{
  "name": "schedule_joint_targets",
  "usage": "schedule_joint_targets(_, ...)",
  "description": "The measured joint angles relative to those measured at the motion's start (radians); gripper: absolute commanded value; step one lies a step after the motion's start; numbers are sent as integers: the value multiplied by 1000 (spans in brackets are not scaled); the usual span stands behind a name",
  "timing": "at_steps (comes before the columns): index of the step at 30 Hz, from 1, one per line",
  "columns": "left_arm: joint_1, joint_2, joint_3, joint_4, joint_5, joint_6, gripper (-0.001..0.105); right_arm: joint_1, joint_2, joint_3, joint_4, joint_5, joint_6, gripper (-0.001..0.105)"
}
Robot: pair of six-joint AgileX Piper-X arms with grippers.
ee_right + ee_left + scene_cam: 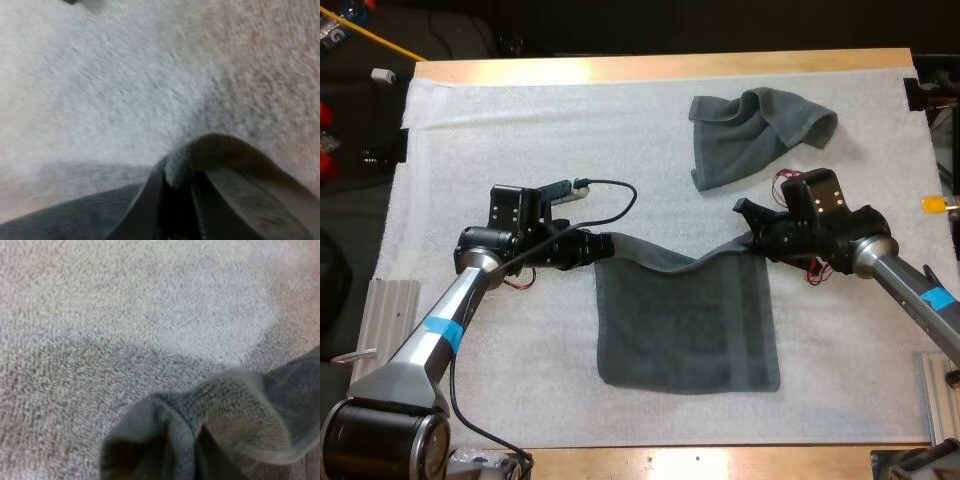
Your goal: Pick towel from pile, fold and stack
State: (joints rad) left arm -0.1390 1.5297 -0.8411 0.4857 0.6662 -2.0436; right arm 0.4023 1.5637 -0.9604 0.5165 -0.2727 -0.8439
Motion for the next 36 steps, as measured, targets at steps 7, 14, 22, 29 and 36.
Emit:
schedule_joint_targets(7,0,0,-6,-106,70,-85,51,0,0,0,-127,-68,-5,49)
schedule_joint_targets(14,0,-42,-47,-129,132,-94,46,0,-55,0,-142,-107,-231,48)
schedule_joint_targets(22,0,-238,-47,-37,133,-3,46,0,-275,1,-22,23,-395,48)
schedule_joint_targets(29,0,-445,-47,235,58,171,46,0,-480,1,216,63,-500,48)
schedule_joint_targets(36,0,-648,-47,515,-170,272,46,0,-671,1,476,114,-531,48)
